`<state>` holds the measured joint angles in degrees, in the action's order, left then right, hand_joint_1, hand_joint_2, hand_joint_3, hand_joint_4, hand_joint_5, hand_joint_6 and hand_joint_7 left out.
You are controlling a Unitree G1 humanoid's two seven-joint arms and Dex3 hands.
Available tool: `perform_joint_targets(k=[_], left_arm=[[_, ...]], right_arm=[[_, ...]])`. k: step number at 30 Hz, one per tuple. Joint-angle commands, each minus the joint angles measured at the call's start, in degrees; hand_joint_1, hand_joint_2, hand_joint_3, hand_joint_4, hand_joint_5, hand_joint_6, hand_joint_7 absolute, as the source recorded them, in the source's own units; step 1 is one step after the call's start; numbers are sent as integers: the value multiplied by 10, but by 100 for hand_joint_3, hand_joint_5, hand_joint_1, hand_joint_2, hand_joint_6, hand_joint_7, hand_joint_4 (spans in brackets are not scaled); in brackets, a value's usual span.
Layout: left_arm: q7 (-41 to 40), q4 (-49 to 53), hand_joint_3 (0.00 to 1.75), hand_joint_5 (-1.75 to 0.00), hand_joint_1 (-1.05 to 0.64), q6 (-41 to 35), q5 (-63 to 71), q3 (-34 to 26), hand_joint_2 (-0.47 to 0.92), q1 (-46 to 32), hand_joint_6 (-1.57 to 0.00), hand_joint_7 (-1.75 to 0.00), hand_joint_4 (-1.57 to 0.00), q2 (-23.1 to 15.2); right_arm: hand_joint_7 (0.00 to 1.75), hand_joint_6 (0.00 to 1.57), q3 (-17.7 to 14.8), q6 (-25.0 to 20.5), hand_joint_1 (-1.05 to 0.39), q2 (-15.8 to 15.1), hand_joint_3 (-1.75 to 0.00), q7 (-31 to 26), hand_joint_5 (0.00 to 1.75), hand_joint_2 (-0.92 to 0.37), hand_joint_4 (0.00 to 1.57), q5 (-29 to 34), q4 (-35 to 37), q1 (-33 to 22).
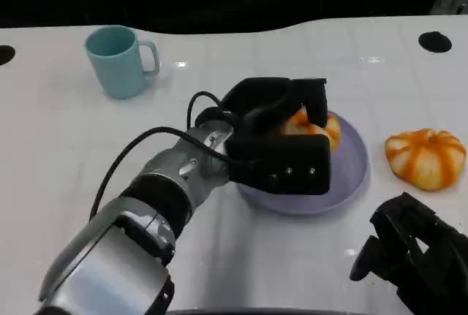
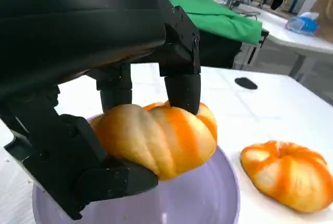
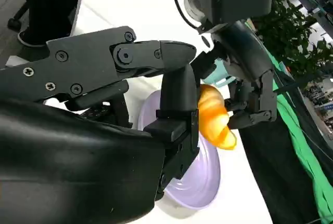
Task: Grasp the bread from the table and place it into the plate.
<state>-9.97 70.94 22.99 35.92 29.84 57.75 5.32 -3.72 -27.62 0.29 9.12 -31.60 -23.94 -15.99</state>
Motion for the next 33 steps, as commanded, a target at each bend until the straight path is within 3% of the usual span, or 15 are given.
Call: perform_joint_targets(k=[1,3,4,5,6,7,9,12,15,18,19,23,27,33], left_arm=[[19,14,104,-175,-15,-18,8,9,51,21,-69,-165,-87,1],[35,16,77,-175,-15,-26,3,4,56,22,-81,-116,-82,3],[42,17,53,-173,-16,-30,-1,2,66,23,-87,-81,-76,4],[58,18,39,-172,-16,-36,-5,-1,72,25,-92,-63,-73,5],[70,18,25,-146,-20,-41,-8,-3,84,26,-85,-37,-65,6],[82,18,20,-128,-22,-45,-9,-3,88,27,-81,-24,-60,7],[97,17,17,-70,-31,-47,-8,-1,91,28,-64,-6,-52,5],[111,15,25,-37,-44,-50,6,14,92,32,-44,-1,-37,1],[128,16,34,-22,-63,-57,23,32,92,38,-24,0,-17,-4],[146,16,38,-18,-70,-60,24,36,92,41,-17,0,-9,-6],[156,16,44,-13,-80,-62,24,38,92,42,-13,0,-4,-6],[168,14,49,-10,-87,-65,21,39,92,43,-9,0,0,-8],[239,1,55,-1,-96,-61,-8,15,92,49,-7,0,0,-26],[309,-37,48,-2,-93,-25,-63,-29,92,26,-10,-2,-3,-61]], right_arm=[[162,48,1,5,-52,-3,-24,-2,175,-92,62,3,-12,-4],[162,49,0,4,-52,-3,-24,-2,175,-92,61,1,-12,-4],[162,49,0,4,-51,-3,-24,-1,175,-92,61,1,-12,-4],[162,49,-1,4,-51,-4,-24,0,175,-92,61,0,-11,-4],[162,49,-1,4,-51,-4,-24,1,175,-92,61,-1,-11,-4],[162,49,-2,4,-51,-4,-24,2,175,-92,61,-2,-10,-4],[161,49,-2,5,-51,-4,-24,2,175,-92,61,-1,-11,-4],[161,49,-2,4,-51,-5,-24,1,175,-92,61,-1,-12,-4],[161,49,-2,4,-51,-4,-24,1,175,-92,61,-1,-11,-4],[161,49,-2,6,-51,-4,-24,2,175,-92,61,1,-9,-3],[161,49,-2,7,-51,-5,-25,2,175,-92,61,2,-8,-3],[161,48,-1,8,-51,-6,-26,3,175,-92,61,3,-8,-2],[162,49,-5,5,-52,-6,-25,4,175,-92,61,-1,-5,1],[163,49,-4,1,-52,-5,-25,0,175,-92,61,0,-6,3]])
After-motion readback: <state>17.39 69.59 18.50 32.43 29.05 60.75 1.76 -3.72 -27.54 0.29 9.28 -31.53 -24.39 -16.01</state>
